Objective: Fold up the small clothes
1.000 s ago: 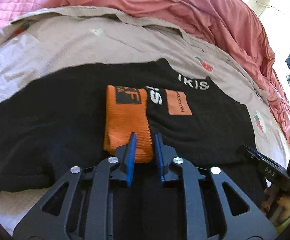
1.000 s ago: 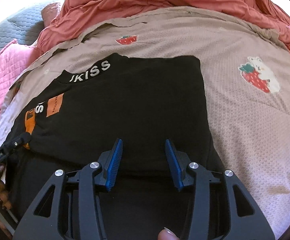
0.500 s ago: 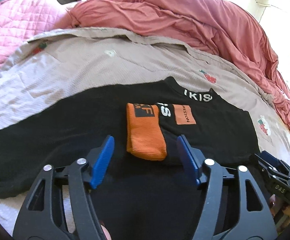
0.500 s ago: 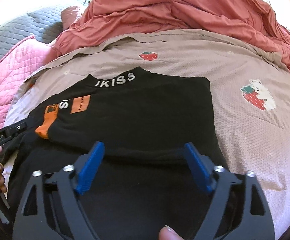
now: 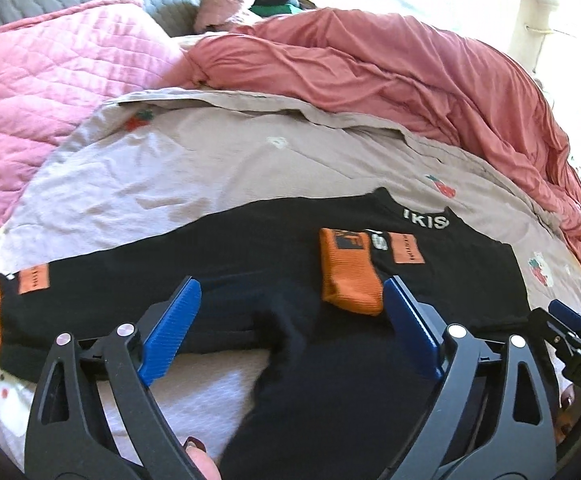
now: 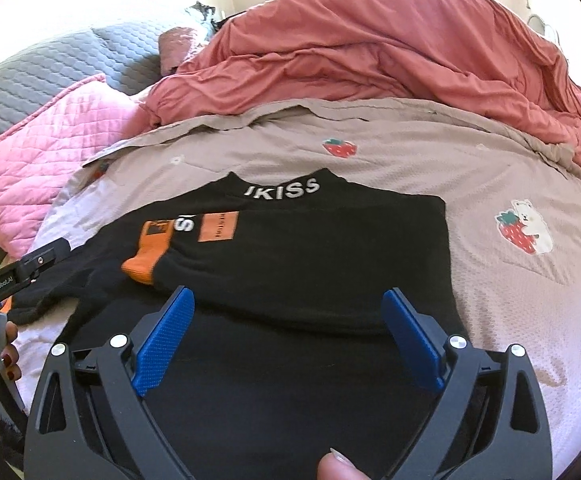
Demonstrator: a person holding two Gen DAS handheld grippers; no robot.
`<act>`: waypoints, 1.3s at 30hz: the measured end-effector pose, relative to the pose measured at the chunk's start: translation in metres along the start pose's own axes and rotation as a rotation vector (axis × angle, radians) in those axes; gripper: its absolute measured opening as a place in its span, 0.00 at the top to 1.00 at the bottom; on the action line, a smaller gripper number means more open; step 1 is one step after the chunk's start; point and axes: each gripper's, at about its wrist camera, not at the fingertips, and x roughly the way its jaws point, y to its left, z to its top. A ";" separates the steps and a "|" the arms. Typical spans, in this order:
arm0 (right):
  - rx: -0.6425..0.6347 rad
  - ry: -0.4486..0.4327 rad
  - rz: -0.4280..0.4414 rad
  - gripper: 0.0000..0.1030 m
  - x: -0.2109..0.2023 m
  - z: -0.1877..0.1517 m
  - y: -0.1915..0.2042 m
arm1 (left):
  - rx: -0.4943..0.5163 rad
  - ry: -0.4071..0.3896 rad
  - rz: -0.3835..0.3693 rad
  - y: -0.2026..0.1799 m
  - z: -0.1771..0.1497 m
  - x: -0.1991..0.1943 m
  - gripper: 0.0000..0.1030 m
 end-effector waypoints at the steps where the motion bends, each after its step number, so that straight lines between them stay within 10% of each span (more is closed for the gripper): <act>1: -0.003 -0.001 0.004 0.08 -0.001 0.000 0.003 | -0.003 0.002 0.005 0.004 -0.001 0.000 0.17; 39: -0.223 0.053 0.214 0.08 -0.014 -0.026 0.143 | -0.389 -0.159 0.433 0.160 -0.038 -0.074 0.10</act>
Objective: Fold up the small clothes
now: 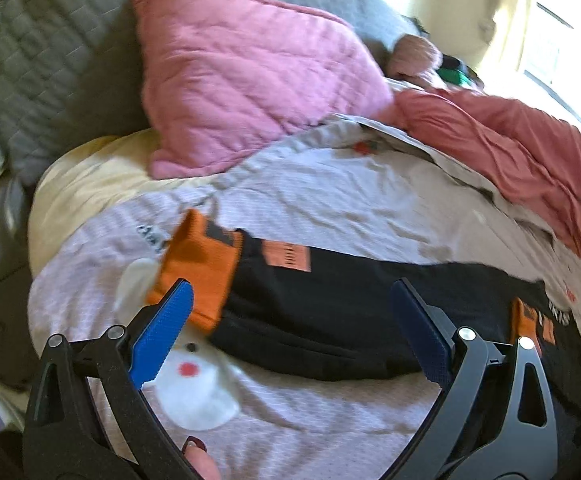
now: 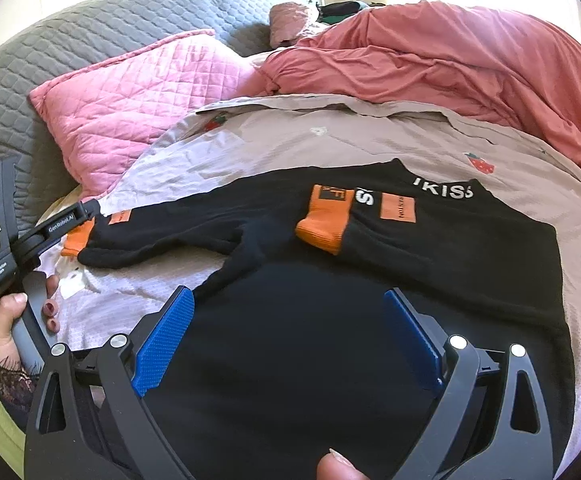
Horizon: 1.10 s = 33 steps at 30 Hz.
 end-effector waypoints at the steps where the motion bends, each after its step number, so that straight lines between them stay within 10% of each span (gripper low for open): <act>1: -0.003 0.001 0.001 0.08 0.001 0.001 0.002 | -0.022 0.002 0.015 0.006 0.000 0.001 0.10; 23: -0.123 0.048 0.134 0.08 0.041 0.005 0.078 | -0.248 0.163 0.107 0.066 -0.002 0.054 0.11; 26: -0.087 0.061 0.120 0.08 0.046 0.002 0.069 | -0.251 0.167 0.080 0.066 -0.003 0.056 0.29; 31: -0.028 0.060 0.099 0.08 0.044 -0.002 0.051 | -0.221 0.128 0.004 0.057 0.000 0.048 0.96; 33: -0.013 0.053 0.093 0.08 0.039 -0.004 0.044 | -0.193 0.087 -0.031 0.049 0.003 0.039 0.97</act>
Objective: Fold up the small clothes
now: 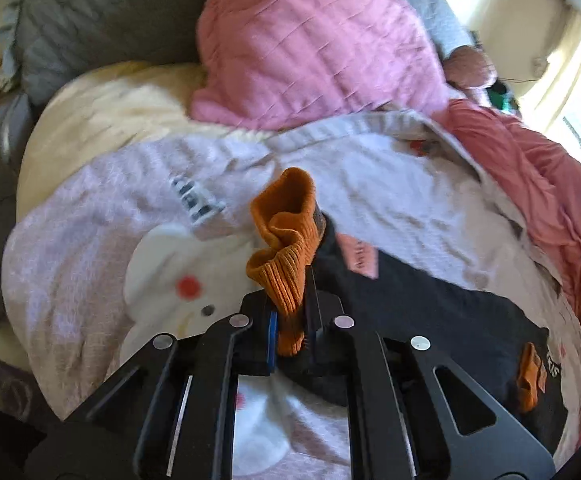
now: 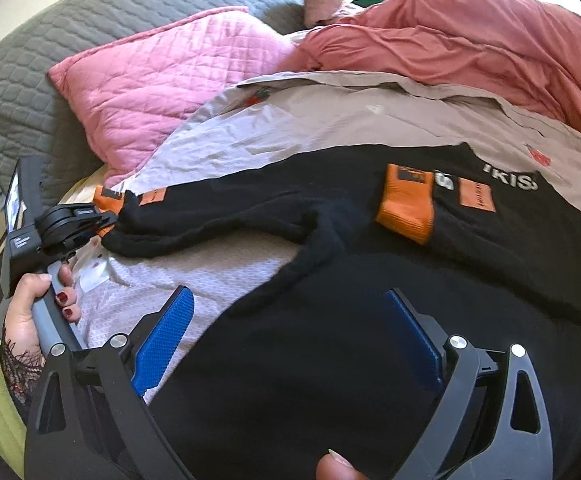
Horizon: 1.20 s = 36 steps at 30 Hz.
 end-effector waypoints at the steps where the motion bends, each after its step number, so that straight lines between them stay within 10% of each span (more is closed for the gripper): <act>1: 0.014 -0.008 -0.006 0.08 -0.004 -0.001 -0.006 | 0.012 -0.018 -0.023 -0.004 0.000 -0.004 0.97; 14: 0.213 -0.092 -0.123 0.08 -0.074 -0.028 -0.115 | 0.285 -0.165 -0.372 -0.108 -0.031 -0.075 0.97; 25: 0.395 -0.121 -0.241 0.08 -0.116 -0.068 -0.207 | 0.551 0.004 -0.578 -0.235 -0.114 -0.094 0.97; 36: 0.487 -0.158 -0.301 0.08 -0.135 -0.074 -0.245 | 0.785 0.183 -0.592 -0.268 -0.200 -0.055 0.96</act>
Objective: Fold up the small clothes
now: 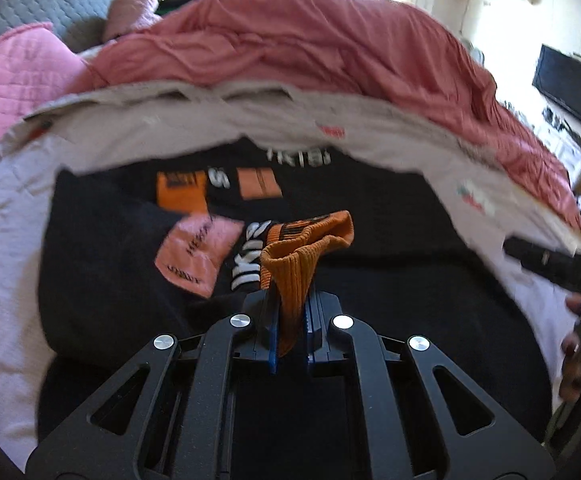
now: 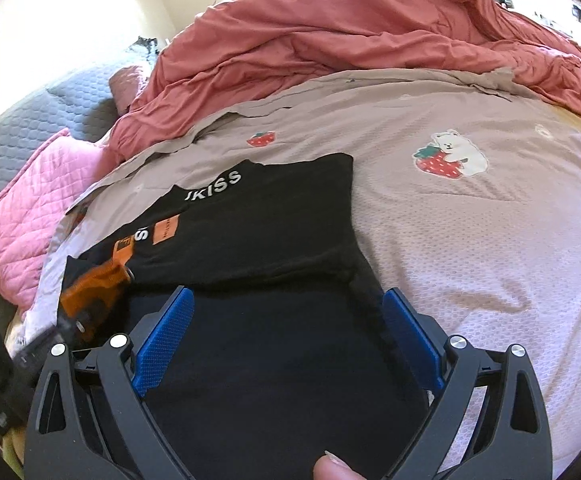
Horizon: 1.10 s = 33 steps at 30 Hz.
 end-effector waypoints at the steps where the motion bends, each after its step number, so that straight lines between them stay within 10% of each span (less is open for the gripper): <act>1: 0.006 0.004 -0.002 0.08 0.002 0.000 0.000 | 0.013 0.022 -0.021 0.000 -0.004 0.004 0.95; 10: 0.022 0.027 0.012 0.08 0.011 0.001 0.013 | -0.013 0.068 -0.249 0.004 -0.019 -0.006 0.64; 16: -0.011 0.087 0.085 0.08 0.027 -0.005 0.045 | -0.031 -0.123 -0.001 0.037 -0.003 -0.040 0.59; 23: -0.050 0.261 0.190 0.08 0.077 -0.029 0.101 | -0.178 -0.150 0.164 0.089 0.004 -0.046 0.52; 33: -0.111 0.244 0.230 0.91 0.096 -0.020 0.137 | -0.350 -0.150 0.211 0.134 0.007 -0.047 0.50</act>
